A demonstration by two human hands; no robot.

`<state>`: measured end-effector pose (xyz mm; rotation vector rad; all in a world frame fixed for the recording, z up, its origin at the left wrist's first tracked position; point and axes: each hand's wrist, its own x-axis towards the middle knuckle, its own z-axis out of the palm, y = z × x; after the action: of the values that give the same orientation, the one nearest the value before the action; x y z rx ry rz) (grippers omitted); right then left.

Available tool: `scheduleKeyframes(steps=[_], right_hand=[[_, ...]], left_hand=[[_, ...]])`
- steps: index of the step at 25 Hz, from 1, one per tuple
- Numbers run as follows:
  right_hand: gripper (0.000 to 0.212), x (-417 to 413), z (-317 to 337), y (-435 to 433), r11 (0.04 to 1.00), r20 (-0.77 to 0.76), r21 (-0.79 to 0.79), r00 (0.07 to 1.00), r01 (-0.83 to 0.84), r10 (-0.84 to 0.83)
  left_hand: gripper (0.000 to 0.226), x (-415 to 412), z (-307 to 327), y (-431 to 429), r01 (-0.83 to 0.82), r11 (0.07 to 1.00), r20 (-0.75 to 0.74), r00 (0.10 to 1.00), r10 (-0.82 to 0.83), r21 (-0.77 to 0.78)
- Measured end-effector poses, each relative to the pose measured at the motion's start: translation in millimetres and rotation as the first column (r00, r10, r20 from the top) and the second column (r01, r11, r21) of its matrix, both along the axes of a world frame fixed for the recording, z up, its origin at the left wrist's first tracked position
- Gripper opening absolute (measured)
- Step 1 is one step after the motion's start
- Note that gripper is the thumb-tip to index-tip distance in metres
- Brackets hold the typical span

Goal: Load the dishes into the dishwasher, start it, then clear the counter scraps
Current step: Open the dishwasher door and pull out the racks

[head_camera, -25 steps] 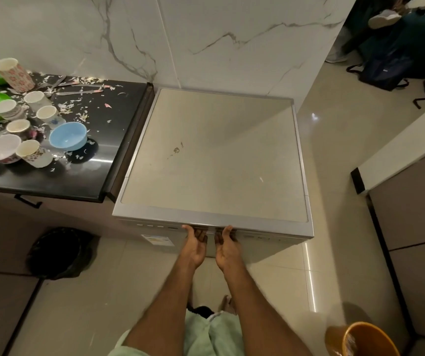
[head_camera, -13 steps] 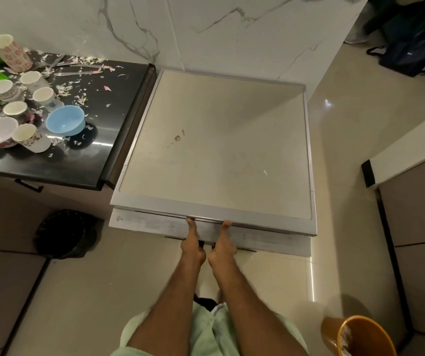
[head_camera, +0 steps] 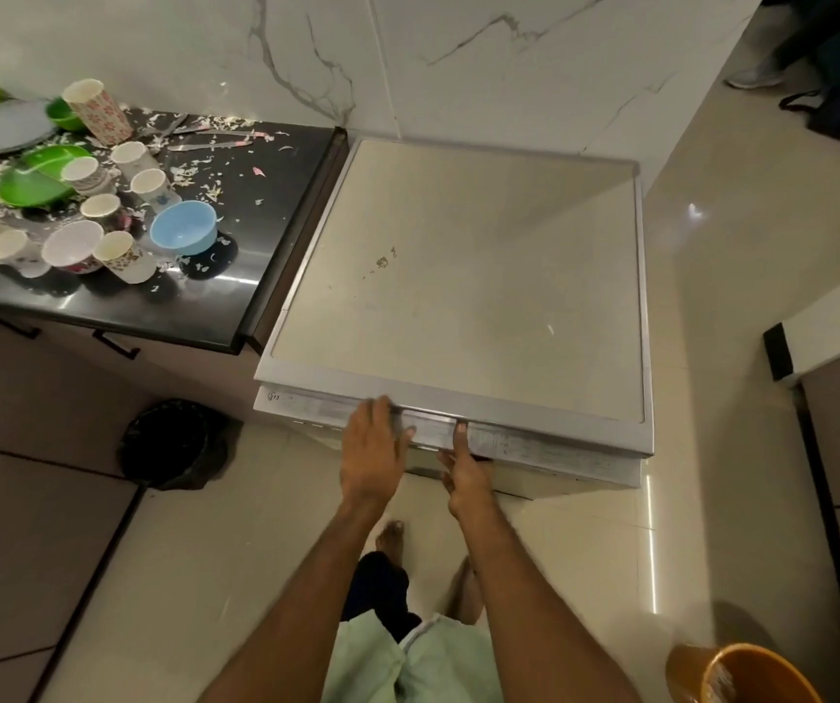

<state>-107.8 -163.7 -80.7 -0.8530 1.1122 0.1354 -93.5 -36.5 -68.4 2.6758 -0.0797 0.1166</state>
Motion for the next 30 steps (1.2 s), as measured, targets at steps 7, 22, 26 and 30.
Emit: scheduleKeyframes(steps=[7, 22, 26, 30], right_hand=[[0.043, -32.0, -1.1, -5.6, 0.992, -0.164, 0.028, 0.978, -0.124, 0.127], [0.093, -96.7, -2.6, 55.9, -0.075, -0.585, -0.759, 0.627, -0.647, 0.514], [0.070, -98.7, -11.6, 54.8, -0.203, -0.696, -0.616, 0.405, -0.762, 0.593], [0.042, -112.5, -15.1, 47.7, -0.239, -0.704, -0.644, 0.440, -0.727, 0.557]], left_hand=[[0.072, -7.9, -12.2, 16.1, 0.249, 0.956, -0.145, 0.963, -0.228, 0.153], [0.070, -23.4, -22.7, 65.5, 0.556, 0.789, -0.398, 0.807, -0.437, 0.262], [0.071, -41.7, -25.8, 71.6, 0.546, 0.764, -0.382, 0.824, -0.418, 0.342], [0.068, -58.5, -32.1, 75.9, 0.548, 0.792, -0.423, 0.806, -0.413, 0.269]])
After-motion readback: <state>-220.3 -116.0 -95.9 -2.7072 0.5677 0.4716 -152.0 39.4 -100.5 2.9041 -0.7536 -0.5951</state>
